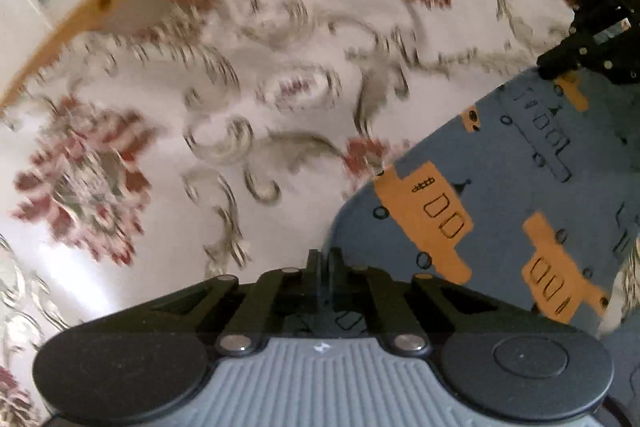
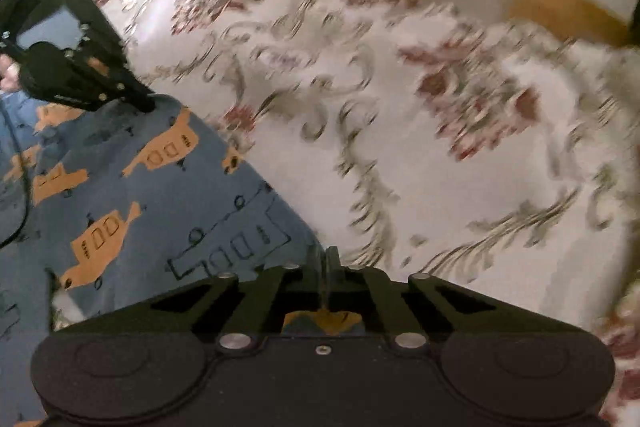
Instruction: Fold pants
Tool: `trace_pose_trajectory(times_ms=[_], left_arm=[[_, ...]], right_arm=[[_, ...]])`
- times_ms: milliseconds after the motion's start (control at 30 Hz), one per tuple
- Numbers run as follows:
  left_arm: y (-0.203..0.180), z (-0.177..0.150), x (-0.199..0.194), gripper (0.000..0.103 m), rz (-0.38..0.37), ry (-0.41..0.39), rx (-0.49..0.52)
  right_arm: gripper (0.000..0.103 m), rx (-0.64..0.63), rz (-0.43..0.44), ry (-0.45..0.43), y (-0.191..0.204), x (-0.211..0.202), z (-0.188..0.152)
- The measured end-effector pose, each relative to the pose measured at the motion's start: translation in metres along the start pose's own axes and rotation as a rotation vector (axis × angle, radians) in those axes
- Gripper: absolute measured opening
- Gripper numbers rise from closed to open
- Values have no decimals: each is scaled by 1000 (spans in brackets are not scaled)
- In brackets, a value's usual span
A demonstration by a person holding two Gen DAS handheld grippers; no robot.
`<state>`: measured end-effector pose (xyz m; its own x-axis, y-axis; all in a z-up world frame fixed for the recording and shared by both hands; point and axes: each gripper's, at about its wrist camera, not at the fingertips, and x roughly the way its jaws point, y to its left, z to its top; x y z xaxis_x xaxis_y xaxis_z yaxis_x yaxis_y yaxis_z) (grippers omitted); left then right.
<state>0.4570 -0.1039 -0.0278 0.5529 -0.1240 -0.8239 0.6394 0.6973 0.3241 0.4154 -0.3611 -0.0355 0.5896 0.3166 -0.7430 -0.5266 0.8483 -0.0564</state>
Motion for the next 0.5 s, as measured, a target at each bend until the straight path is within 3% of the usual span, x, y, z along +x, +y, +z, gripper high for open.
trace_pose_trajectory(times_ms=[100,200,400,467,500], left_arm=[[5,15,-6,3,50,-61,4],[13,31,11,4,53,-63,-47],[16,31,65,12,16,-8,-99],[24,29,58,26,-7,-29,-83],[30,27,51,50,-10,-43,-77]], right_arm=[[0,-18,-101,-63,-3,-9,12],[0,-25,-170,-83,-9,-6,24],[0,-41,-230,49,-15,49,27],[3,-40,-230,56,-14,55,24],[9,-33,-225,41,-16,52,25]])
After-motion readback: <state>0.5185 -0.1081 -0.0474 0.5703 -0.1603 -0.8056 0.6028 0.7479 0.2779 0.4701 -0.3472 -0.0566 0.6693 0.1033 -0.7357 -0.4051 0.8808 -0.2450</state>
